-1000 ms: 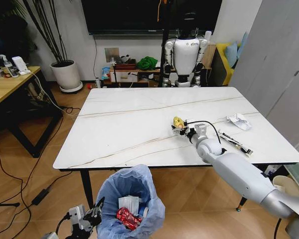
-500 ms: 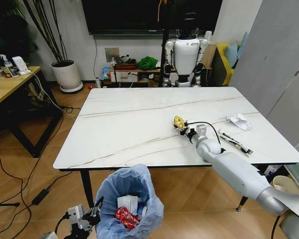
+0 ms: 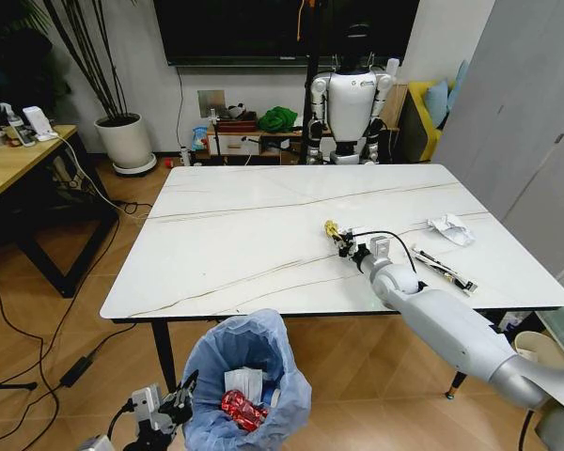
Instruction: Pick up the trash bin and place the trash from the table into it.
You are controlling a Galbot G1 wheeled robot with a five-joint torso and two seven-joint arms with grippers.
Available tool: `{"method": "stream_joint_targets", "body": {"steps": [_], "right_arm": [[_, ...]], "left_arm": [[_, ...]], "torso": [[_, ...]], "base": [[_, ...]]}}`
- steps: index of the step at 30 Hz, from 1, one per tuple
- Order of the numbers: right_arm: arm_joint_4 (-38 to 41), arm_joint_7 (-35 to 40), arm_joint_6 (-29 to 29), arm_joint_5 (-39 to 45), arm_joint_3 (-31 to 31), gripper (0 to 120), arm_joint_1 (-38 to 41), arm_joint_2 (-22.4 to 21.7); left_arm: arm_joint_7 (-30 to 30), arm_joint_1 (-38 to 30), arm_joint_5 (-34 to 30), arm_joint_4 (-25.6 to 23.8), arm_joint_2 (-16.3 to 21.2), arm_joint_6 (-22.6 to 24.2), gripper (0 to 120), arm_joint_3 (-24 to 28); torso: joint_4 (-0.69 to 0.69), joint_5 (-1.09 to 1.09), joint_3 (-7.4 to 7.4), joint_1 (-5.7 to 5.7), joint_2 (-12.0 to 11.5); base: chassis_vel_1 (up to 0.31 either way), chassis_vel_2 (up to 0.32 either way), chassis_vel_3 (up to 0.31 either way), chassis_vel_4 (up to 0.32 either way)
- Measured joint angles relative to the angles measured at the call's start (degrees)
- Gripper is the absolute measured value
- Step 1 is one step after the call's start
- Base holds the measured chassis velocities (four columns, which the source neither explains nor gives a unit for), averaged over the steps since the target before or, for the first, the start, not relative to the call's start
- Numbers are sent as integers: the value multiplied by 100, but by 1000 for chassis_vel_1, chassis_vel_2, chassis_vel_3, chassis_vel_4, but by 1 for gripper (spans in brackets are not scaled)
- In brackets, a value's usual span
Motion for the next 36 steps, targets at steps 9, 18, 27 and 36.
{"method": "stream_joint_targets", "body": {"steps": [9,18,27,36], "right_arm": [[1440,-184,91,346,253,0,-465,-777],[3494,-1638,989,467,942,0,-1477,-2507],[4723,-2385,1304,255,394,0,-1210,-2905],[5276,-2686,1379,-169,-186,0,-1088,-2990]], "left_arm": [[-37,-20,3,48,180,-34,0,270],[-167,-243,7,201,318,-51,0,646],[-180,-380,1,202,241,-38,0,696],[-159,-370,-14,157,258,-23,0,618]], "torso": [[0,1,0,0,0],[-5,-1,-1,-1,0],[1,-1,-1,0,0],[0,0,0,-1,0]], "base": [[0,0,0,0],[0,0,0,0],[0,0,0,0],[0,0,0,0]]}}
